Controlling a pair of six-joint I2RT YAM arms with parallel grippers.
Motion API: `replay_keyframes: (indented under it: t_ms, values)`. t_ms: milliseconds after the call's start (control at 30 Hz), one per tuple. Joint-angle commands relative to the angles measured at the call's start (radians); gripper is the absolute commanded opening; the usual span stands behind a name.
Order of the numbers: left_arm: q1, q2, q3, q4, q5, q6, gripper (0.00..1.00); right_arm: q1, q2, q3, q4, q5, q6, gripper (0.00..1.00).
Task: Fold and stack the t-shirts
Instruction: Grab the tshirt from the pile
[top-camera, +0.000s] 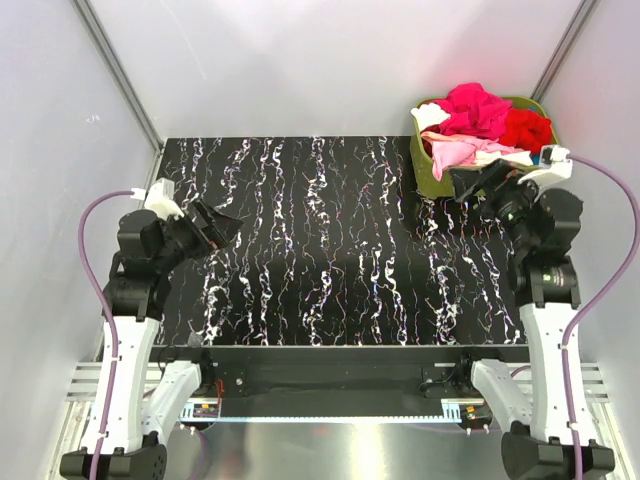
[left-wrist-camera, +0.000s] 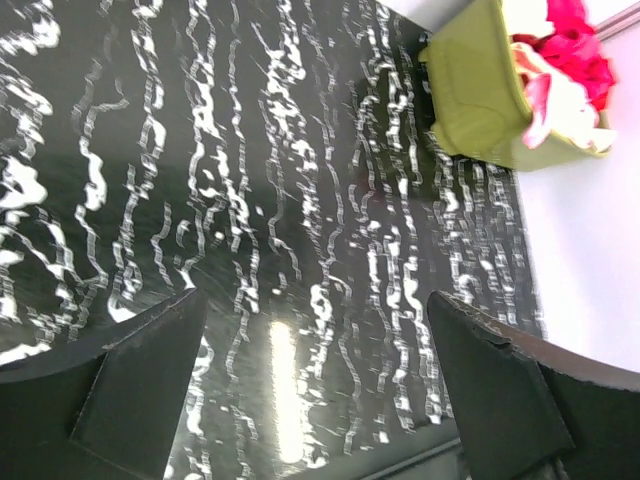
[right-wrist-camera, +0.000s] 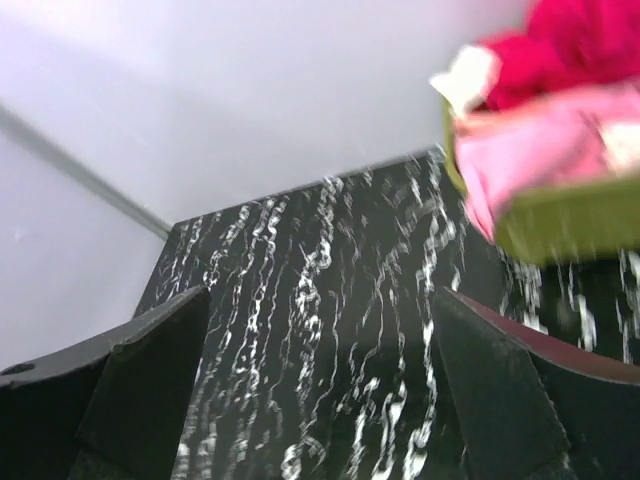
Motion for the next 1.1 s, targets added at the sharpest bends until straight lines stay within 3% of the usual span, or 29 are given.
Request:
replay_keyframes:
  t_ms: [0,33,100,200,233,333,467,633,800,1067]
  values:
    - [0.001,-0.001,-0.037,0.019,0.078,-0.104,0.99,-0.003,0.084,0.058,-0.442,0.202,0.224,0.99]
    - [0.004,0.014,-0.049,0.027,0.097,-0.119,0.99,-0.003,0.114,0.068,-0.44,0.08,0.145,0.87]
    - [0.01,0.084,-0.086,0.084,0.264,-0.118,0.99,-0.003,0.187,0.1,-0.448,0.065,0.152,0.81]
    - [0.01,0.115,-0.181,0.254,0.308,-0.154,0.99,-0.001,0.227,0.179,-0.474,0.166,0.137,0.84]
    - [0.01,0.097,-0.213,0.311,0.312,-0.162,0.99,-0.003,0.227,0.187,-0.46,0.197,0.132,0.99]
    - [0.01,0.077,-0.299,0.437,0.312,-0.196,0.99,-0.003,0.244,0.225,-0.422,0.241,0.094,1.0]
    - [0.01,0.16,-0.217,0.23,0.187,-0.034,0.99,-0.003,0.438,0.393,-0.582,0.319,0.013,1.0]
    - [0.01,0.122,-0.171,0.088,0.011,0.077,0.99,-0.003,0.669,0.554,-0.696,0.3,-0.072,1.0]
    - [0.01,0.049,-0.146,0.031,-0.128,0.114,0.99,-0.003,0.809,0.653,-0.678,0.269,-0.073,1.0]
    - [0.004,-0.023,-0.135,-0.013,-0.158,0.134,0.99,0.005,1.04,0.805,-0.646,0.206,-0.073,0.96]
